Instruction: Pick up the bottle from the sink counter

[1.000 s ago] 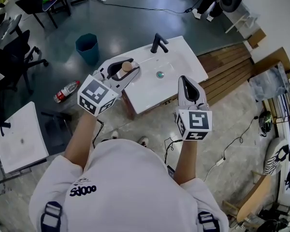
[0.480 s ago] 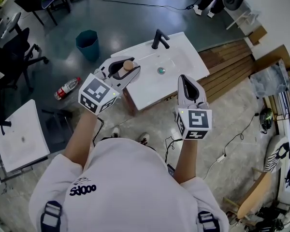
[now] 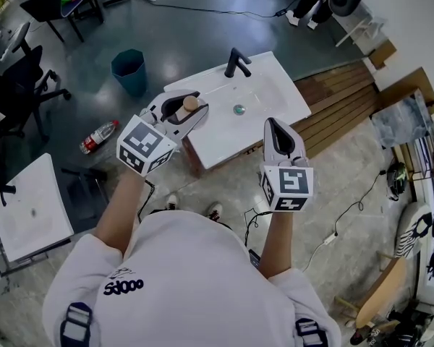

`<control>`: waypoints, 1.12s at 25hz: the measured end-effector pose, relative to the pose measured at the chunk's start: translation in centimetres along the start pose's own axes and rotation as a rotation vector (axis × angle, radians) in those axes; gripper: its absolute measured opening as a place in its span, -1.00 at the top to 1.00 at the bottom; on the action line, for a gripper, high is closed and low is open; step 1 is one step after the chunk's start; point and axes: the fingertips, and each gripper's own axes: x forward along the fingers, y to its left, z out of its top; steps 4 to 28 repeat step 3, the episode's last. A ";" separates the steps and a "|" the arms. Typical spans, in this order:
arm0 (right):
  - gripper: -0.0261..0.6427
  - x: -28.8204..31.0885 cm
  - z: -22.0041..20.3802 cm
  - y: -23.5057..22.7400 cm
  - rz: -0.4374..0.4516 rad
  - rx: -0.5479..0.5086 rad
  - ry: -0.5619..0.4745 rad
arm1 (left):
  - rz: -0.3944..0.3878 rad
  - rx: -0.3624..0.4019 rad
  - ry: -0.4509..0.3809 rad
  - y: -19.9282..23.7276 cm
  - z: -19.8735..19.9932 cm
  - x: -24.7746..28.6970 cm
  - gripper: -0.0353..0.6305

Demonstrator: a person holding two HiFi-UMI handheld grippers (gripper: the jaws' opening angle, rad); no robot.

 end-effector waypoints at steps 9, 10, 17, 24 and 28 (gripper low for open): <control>0.89 0.1 0.0 0.0 0.000 -0.003 0.000 | -0.005 0.004 0.001 0.0 0.1 0.2 0.52; 0.89 0.1 0.0 0.0 0.000 -0.003 0.000 | -0.005 0.004 0.001 0.0 0.1 0.2 0.52; 0.89 0.1 0.0 0.0 0.000 -0.003 0.000 | -0.005 0.004 0.001 0.0 0.1 0.2 0.52; 0.89 0.1 0.0 0.0 0.000 -0.003 0.000 | -0.005 0.004 0.001 0.0 0.1 0.2 0.52; 0.89 0.1 0.0 0.0 0.000 -0.003 0.000 | -0.005 0.004 0.001 0.0 0.1 0.2 0.52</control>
